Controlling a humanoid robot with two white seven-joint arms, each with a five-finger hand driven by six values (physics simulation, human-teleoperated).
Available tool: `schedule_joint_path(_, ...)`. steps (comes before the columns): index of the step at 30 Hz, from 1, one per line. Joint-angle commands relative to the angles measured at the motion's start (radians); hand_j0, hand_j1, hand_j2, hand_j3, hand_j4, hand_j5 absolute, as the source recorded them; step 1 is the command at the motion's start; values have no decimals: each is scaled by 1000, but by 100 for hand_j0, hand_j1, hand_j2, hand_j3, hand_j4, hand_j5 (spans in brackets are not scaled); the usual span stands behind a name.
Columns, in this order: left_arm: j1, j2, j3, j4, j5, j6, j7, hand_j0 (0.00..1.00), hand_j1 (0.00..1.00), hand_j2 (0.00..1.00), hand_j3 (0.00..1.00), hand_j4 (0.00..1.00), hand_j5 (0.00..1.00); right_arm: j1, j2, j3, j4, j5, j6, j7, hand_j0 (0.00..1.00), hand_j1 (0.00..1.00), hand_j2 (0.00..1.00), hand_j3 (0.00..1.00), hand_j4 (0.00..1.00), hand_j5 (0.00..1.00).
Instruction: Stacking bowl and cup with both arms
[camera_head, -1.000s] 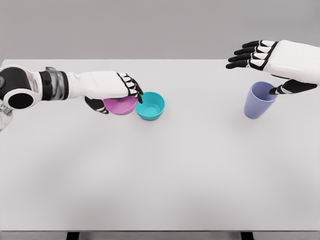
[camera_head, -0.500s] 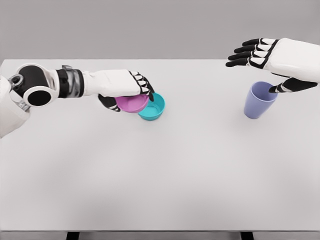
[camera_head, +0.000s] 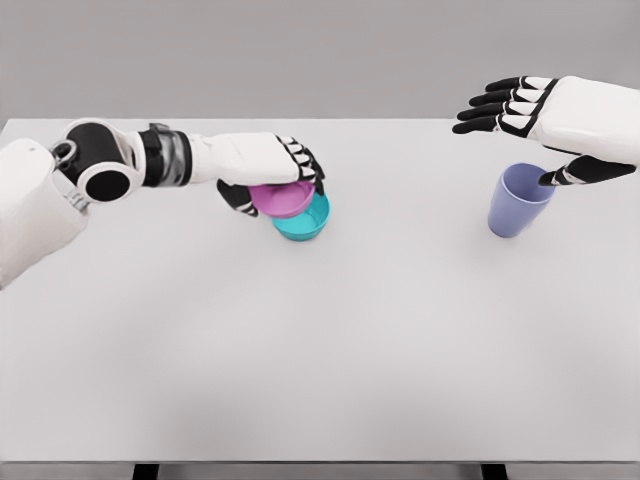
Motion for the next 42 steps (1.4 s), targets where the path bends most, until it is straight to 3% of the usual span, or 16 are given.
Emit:
schedule_joint_path(1, 0, -17, -2, 21, -2, 1, 1, 71, 71, 71, 71, 71, 71, 0, -2, 0, -1, -6, 3, -1, 100, 100, 100, 100, 100, 100)
schedule_joint_path(10, -11, -73, -24, 94, -23, -2, 1, 71, 71, 71, 71, 71, 71, 3, -9, 0, -1, -6, 3, -1, 100, 100, 100, 100, 100, 100)
schedule_joint_path(20, -11, -89, -38, 118, -23, -4, 1, 71, 71, 71, 71, 71, 71, 2, -14, -3, -1, -6, 3, -1, 100, 100, 100, 100, 100, 100)
schedule_joint_path(32, -11, -110, -38, 141, -30, -4, 1, 72, 72, 72, 72, 72, 72, 23, -75, -5, 3, -6, 3, -1, 100, 100, 100, 100, 100, 100)
schedule_joint_path(34, -11, -110, -38, 144, -30, -4, 1, 72, 72, 72, 72, 72, 72, 26, -72, -37, 0, -27, 3, -1, 100, 100, 100, 100, 100, 100)
schedule_joint_path(38, -9, -110, -38, 144, -28, -4, 1, 72, 72, 72, 72, 72, 72, 43, -127, -56, -1, -2, 3, -1, 100, 100, 100, 100, 100, 100)
schedule_joint_path(40, -9, -110, -38, 144, -30, -4, 1, 72, 72, 72, 72, 72, 72, 34, -110, -62, 14, -10, 3, -1, 100, 100, 100, 100, 100, 100)
schedule_joint_path(42, -8, -110, -38, 144, -28, -4, 1, 73, 73, 73, 73, 73, 73, 15, -40, -69, 48, 5, 3, -1, 100, 100, 100, 100, 100, 100)
